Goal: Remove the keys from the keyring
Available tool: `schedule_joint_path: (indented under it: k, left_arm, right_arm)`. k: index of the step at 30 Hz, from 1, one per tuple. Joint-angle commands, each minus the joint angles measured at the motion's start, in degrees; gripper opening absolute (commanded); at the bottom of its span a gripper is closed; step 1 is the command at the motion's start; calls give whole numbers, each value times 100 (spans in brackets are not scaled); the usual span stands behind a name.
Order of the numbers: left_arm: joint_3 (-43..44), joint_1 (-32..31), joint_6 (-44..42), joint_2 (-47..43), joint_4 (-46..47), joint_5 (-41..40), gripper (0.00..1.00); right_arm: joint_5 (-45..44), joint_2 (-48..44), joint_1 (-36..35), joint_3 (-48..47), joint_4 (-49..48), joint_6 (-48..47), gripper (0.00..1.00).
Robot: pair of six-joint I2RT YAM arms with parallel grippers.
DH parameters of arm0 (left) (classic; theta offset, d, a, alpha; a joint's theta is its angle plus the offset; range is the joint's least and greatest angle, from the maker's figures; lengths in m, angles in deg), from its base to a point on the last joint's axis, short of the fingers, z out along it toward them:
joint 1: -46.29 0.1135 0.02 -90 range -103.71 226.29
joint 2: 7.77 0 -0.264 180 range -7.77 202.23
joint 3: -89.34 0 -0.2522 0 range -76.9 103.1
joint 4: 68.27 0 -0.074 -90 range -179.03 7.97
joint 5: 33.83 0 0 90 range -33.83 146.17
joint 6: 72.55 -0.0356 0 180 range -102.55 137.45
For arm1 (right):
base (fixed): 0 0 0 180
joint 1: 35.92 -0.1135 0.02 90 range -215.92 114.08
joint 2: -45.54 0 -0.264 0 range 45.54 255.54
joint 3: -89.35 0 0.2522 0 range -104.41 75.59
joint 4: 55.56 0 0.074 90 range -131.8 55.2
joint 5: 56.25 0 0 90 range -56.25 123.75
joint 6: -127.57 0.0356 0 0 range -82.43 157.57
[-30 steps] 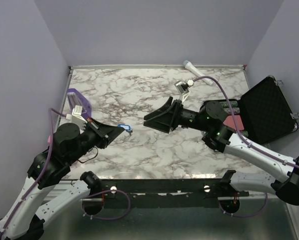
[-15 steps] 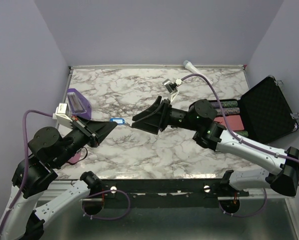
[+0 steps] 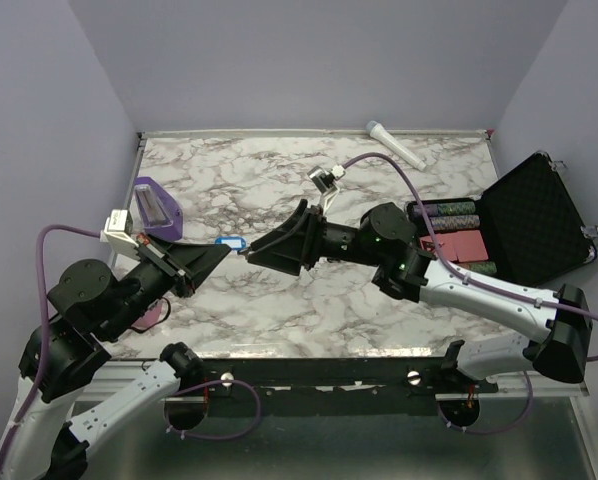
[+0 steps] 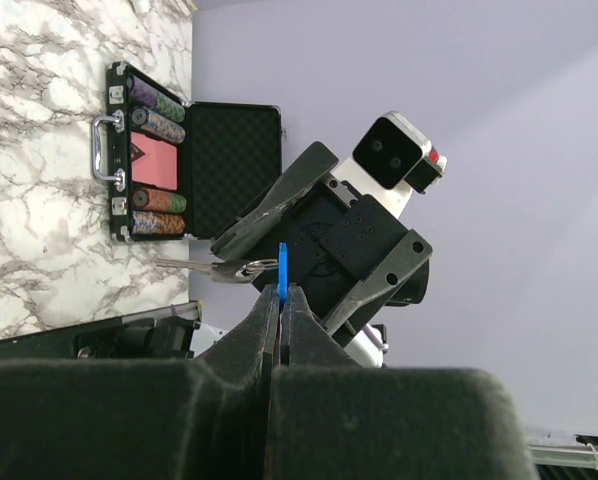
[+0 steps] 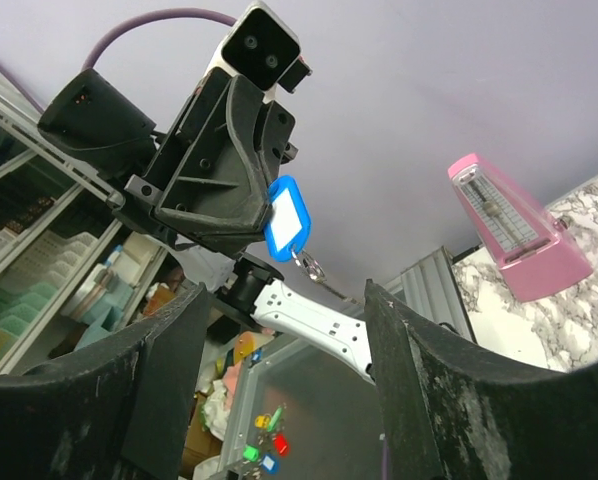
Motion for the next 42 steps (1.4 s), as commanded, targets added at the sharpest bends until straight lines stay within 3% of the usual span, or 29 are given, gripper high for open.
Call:
schedule_joint_path:
  k: [1,8,20,31,36,42]
  left_arm:
    - [30,-27,90,-104,-15,-75,0]
    - [29,-35,108,-174,-6,-83,0]
    - [29,-27,169,-227,3,-83,0]
    - [29,-35,178,-262,3,-101,0]
    - [29,-35,178,-271,12,-101,0]
    - [12,-27,178,-289,3,-119,0]
  right_arm:
    - [-152,135,-121,-258,-220,-148,70]
    - [-196,223,-174,-363,-167,-271,68]
    - [-187,337,-183,-487,-97,-315,53]
    - [-222,408,-244,-557,-9,-368,50]
    - [-205,460,-253,-601,61,-377,41]
    - [-196,504,-253,-645,105,-386,37]
